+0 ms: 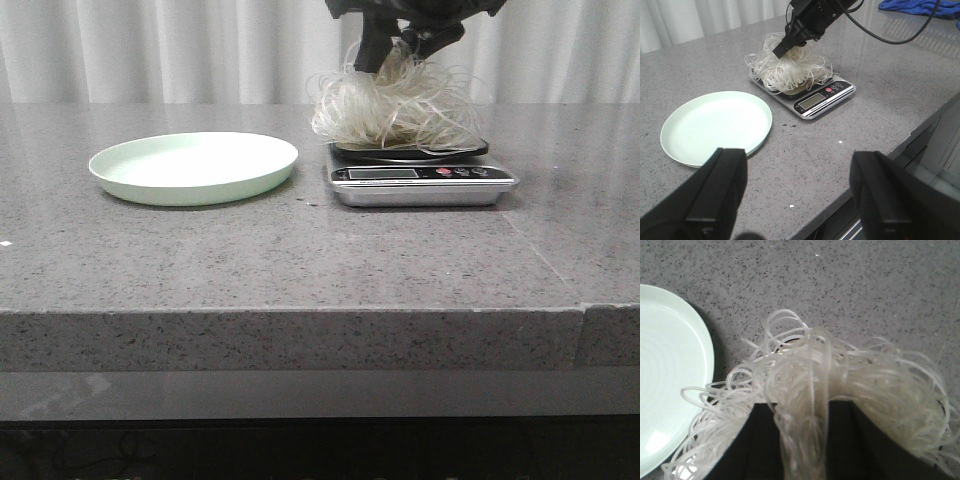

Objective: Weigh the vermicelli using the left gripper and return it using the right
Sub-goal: 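Lower the right gripper and grasp the vermicelli on the scale, then carry the vermicelli with the right gripper over the green plate and lower it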

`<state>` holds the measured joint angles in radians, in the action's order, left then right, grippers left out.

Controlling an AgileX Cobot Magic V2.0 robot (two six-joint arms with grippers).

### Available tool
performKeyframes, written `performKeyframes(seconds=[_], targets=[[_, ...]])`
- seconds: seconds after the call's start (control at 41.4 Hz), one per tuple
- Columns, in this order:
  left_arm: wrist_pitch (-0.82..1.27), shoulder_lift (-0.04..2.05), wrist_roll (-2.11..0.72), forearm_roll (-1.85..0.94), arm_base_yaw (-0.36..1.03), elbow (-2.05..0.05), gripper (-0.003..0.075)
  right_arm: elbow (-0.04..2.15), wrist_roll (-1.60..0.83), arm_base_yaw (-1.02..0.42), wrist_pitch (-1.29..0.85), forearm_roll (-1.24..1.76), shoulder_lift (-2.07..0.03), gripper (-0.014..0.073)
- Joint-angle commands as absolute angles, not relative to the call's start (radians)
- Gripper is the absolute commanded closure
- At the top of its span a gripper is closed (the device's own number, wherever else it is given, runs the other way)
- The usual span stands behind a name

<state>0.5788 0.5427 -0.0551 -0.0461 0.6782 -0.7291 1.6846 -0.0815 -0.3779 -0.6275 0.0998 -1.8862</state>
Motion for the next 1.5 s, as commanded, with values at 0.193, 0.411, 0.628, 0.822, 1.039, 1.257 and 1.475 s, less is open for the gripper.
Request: performKeyframes(seconds=[0.193,0.411,0.628,0.822,1.039,1.257,1.475], targets=[[0.498,0.549,-0.048,-0.052,0.685,-0.755,0.0216,1.714,-0.093,-0.375,-0.656,0.084,-1.833,0.0452],[0.498,0.549,-0.048,-0.052,0.685,-0.755,0.0216,1.75,-0.093,-0.392,-0.655,0.085,-1.766,0.0452],[0.498,0.549,-0.048,-0.052,0.685,-0.755,0.0216,1.895,-0.093,-0.455,-0.645,0.085,-1.737,0.0452],[0.498,0.549,-0.048,-0.052,0.685,-0.755,0.0216,1.942,-0.093,-0.543,-0.522,0.085,-1.738,0.0452],[0.498,0.549,-0.048,-0.052,0.685,-0.755,0.0216,1.942,-0.093,-0.641,-0.363,0.085,-1.795,0.0452],[0.498,0.549,-0.048,-0.052,0.685,-0.755,0.0216,1.942,-0.093,-0.692,-0.318,0.084,-1.901,0.0452],[0.498,0.549,-0.048,-0.056,0.685,-0.755,0.0216,1.942,-0.093,-0.69,-0.39,0.071,-1.987,0.0389]])
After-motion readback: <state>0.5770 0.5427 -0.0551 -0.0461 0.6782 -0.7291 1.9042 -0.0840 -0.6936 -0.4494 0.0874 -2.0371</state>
